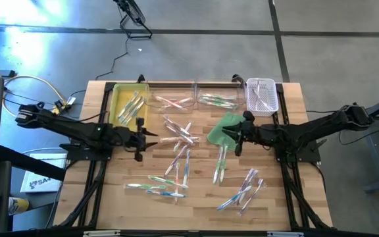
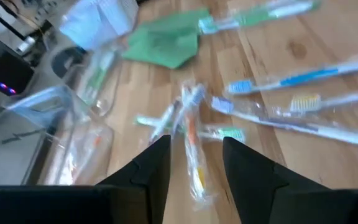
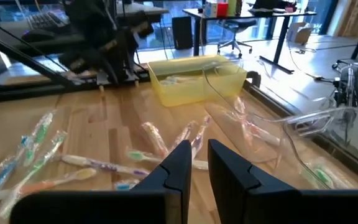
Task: Pick & Place Toothbrushes
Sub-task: Put the orange toothbrush into the left transparent bin
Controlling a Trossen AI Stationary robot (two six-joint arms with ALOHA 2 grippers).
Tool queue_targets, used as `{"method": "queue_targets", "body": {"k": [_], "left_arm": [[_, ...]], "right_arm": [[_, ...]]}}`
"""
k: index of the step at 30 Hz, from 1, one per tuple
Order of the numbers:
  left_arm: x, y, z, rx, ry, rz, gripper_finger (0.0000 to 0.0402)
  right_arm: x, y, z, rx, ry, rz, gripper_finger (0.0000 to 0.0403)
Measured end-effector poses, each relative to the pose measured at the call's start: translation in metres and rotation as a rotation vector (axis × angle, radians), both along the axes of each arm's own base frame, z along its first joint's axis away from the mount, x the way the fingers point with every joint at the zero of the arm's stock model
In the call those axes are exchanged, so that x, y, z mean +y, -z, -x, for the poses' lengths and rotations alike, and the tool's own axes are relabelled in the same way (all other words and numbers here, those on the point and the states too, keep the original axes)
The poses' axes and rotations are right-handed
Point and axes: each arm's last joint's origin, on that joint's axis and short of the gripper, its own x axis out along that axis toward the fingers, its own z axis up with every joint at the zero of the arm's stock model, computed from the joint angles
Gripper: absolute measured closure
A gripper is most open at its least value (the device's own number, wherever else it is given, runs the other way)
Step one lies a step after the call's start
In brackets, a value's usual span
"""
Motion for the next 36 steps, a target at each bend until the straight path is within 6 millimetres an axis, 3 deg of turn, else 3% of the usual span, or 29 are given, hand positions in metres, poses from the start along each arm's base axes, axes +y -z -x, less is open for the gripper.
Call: {"method": "queue_targets", "body": {"k": [8, 17, 24, 36], "left_arm": [[-0.002, 0.006, -0.019, 0.077, -0.034, 0.003, 0.0261], [0.022, 0.015, -0.04, 0.128, -0.135, 0.279, 0.0261], [0.032, 0.02, -0.051, 0.167, -0.157, 0.305, 0.0261], [0.032, 0.037, -0.067, 0.19, -0.166, 0.33, 0.0261]], "right_arm": [[0.001, 0.0, 0.0, -0.002, -0.046, -0.01, 0.0357], [0.001, 0.0, 0.0, -0.002, -0.047, -0.01, 0.0357], [0.001, 0.0, 0.0, 0.0, -0.048, -0.007, 0.0357], [0.001, 0.0, 0.0, 0.001, -0.049, -0.003, 0.0357]]}}
